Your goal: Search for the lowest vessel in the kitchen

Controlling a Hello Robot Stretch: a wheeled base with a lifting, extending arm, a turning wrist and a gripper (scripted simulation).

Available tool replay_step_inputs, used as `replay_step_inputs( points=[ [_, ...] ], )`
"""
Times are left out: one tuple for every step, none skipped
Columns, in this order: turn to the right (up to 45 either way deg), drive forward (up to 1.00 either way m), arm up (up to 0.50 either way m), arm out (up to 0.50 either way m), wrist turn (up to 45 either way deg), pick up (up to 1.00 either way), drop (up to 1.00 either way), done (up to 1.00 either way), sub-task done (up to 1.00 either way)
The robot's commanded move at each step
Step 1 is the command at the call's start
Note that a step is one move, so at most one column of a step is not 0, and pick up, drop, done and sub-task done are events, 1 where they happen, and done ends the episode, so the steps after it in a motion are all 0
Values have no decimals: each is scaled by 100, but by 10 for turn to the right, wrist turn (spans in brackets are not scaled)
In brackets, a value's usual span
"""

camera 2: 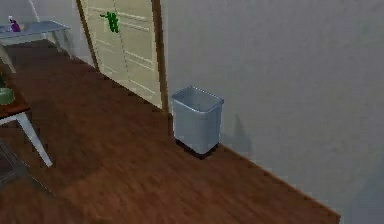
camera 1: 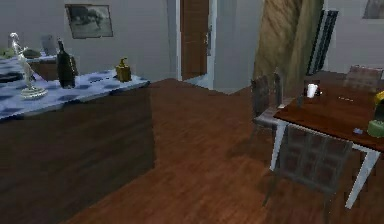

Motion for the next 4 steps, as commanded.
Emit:
replay_step_inputs(
  points=[
    [0,100,0,0,0,0,0,0,0],
    [0,70,0,0,0,0,0,0,0],
    [-300,0,0,0,0,0,0,0,0],
    [0,100,0,0,0,0,0,0,0]
  ],
)
